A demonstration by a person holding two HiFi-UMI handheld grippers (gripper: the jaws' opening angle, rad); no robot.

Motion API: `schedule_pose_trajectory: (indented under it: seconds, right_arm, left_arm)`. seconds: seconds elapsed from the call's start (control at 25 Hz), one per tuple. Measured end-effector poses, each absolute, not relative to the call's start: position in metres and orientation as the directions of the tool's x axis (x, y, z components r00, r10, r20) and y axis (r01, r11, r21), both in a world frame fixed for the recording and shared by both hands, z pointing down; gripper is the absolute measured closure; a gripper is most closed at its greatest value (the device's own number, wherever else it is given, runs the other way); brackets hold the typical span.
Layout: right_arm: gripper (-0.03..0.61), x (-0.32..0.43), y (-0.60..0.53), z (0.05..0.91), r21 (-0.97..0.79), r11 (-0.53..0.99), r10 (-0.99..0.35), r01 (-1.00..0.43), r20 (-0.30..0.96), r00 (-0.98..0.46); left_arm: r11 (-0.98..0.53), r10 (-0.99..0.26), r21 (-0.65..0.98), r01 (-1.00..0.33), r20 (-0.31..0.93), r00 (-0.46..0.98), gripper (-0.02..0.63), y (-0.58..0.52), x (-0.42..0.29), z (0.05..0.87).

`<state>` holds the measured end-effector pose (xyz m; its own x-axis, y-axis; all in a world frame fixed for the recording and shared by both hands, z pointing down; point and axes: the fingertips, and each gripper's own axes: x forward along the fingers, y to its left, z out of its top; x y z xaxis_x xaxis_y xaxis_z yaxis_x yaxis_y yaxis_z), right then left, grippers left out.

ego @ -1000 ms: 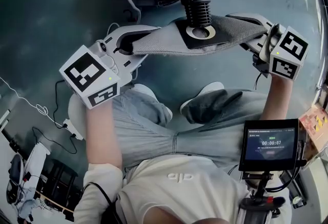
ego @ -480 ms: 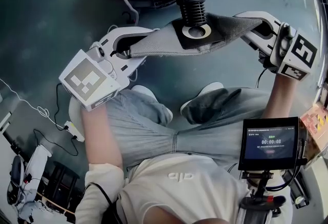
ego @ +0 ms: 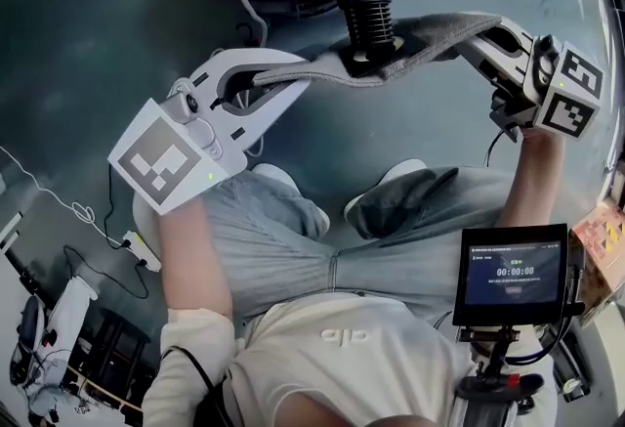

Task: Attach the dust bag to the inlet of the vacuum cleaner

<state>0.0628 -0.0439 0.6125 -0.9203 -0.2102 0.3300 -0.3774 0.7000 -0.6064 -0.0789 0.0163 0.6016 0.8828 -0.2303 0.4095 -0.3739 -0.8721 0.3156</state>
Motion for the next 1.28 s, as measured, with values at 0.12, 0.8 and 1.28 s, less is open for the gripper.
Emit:
schedule_pose_trajectory:
  seconds: [0.12,0.8,1.28]
  right_arm:
    - [0.558,0.067,-0.040,0.614,-0.595,0.709,-0.191,-0.377,0.353,-0.916]
    - [0.558,0.049,-0.065,0.601,-0.492,0.760,-0.296,-0.425,0.322,-0.900]
    - [0.558,0.057,-0.066,0.633,-0.532,0.685,-0.279,-0.498,0.440,-0.854]
  left_arm:
    - [-0.804,-0.252,0.431,-0.409,0.376,0.892,0.600,0.008,-0.092,0.603]
    - [-0.628,-0.274,0.561,-0.539,0.489,0.828,0.598,-0.017,-0.095,0.663]
    - [-0.730,-0.369,0.387,-0.564,0.471,0.801,0.598,-0.032,-0.101,0.634]
